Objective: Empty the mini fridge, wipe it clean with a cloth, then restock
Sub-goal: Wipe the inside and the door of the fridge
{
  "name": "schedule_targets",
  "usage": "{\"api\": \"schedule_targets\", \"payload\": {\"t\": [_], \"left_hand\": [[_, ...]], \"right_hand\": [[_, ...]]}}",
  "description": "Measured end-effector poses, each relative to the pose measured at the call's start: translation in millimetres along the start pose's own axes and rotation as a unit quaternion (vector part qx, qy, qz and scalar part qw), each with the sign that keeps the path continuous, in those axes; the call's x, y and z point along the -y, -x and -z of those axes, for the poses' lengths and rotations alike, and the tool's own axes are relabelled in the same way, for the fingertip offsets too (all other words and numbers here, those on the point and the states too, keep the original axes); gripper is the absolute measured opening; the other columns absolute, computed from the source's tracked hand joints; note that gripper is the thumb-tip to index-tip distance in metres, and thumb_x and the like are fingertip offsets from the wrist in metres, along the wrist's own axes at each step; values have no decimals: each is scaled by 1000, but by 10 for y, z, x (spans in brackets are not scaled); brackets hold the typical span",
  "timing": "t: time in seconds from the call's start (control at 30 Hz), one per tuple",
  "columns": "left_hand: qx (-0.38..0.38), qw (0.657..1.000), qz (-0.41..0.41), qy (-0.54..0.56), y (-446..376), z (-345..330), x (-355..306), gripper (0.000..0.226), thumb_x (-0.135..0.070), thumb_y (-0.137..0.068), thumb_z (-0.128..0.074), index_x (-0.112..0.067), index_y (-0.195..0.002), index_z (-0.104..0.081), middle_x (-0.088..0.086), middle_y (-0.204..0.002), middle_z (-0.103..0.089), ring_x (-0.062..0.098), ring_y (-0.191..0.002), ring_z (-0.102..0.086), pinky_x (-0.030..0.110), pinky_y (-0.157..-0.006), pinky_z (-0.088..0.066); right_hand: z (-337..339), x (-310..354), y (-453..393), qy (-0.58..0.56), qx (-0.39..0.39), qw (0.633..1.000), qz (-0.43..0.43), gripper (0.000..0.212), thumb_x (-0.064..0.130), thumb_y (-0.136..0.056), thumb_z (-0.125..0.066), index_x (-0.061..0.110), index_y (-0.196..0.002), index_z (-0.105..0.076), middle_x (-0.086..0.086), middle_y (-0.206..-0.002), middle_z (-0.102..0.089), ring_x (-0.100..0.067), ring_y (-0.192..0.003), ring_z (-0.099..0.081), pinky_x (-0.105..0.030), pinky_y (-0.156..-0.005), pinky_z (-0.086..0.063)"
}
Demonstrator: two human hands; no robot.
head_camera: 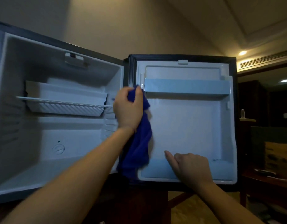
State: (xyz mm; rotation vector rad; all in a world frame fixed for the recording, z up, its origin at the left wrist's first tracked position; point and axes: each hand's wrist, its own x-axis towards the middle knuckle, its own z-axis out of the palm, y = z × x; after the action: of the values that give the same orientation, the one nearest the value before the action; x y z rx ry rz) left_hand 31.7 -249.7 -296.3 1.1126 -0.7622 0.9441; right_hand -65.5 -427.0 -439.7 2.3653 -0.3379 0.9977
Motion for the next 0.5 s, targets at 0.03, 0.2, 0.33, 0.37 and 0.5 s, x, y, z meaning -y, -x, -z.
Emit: {"api": "schedule_targets", "payload": {"t": [0.03,0.2,0.33,0.37,0.5], "left_hand": [[-6,1000,-16,-6,-249,-82,-78,19,-37,-96,-58,-19,-91,-63,-11,-85,-61,-2,-76,-55,15,-73,-43],[-3,993,-61,-100,-1050,-381,-337,30,-46,-92,-55,-21,-95,-71,-3,-96,-70,15,-91,-61,29,-81,-47],[52,974,-107,-190,-1150,-394,-374,33,-49,-89,-52,-23,-94,-72,-3,-95,-71,18,-92,-62,32,-86,-48],[71,969,-116,-206,-1154,-367,-376,34,-50,-88,-53,-22,-93,-72,-3,-94,-70,18,-92,-61,31,-85,-47],[100,966,-111,-209,-1103,-228,-367,33,-48,-88,-55,-20,-89,-70,-4,-85,-67,20,-89,-60,31,-82,-46]], "right_hand": [[-21,-21,-25,-12,-7,1000,2,68,16,-41,-97,19,-106,-77,-7,-43,-45,-29,-26,-38,-16,-47,-7],[120,55,-44,-20,-67,996,-61,38,44,-82,-53,18,-57,-64,-3,-35,-40,-29,-23,-40,-16,-51,-1],[40,31,-38,-12,-103,993,-47,48,45,-87,-38,21,-55,-63,-3,-36,-42,-30,-24,-41,-20,-43,-14],[61,49,-39,-26,-112,992,-57,50,48,-88,-39,21,-50,-57,-4,-35,-42,-30,-25,-42,-22,-43,-16],[162,136,-15,-63,-126,986,-92,59,56,-88,-39,18,-43,-46,-5,-34,-43,-29,-26,-45,-23,-43,-17]]}}
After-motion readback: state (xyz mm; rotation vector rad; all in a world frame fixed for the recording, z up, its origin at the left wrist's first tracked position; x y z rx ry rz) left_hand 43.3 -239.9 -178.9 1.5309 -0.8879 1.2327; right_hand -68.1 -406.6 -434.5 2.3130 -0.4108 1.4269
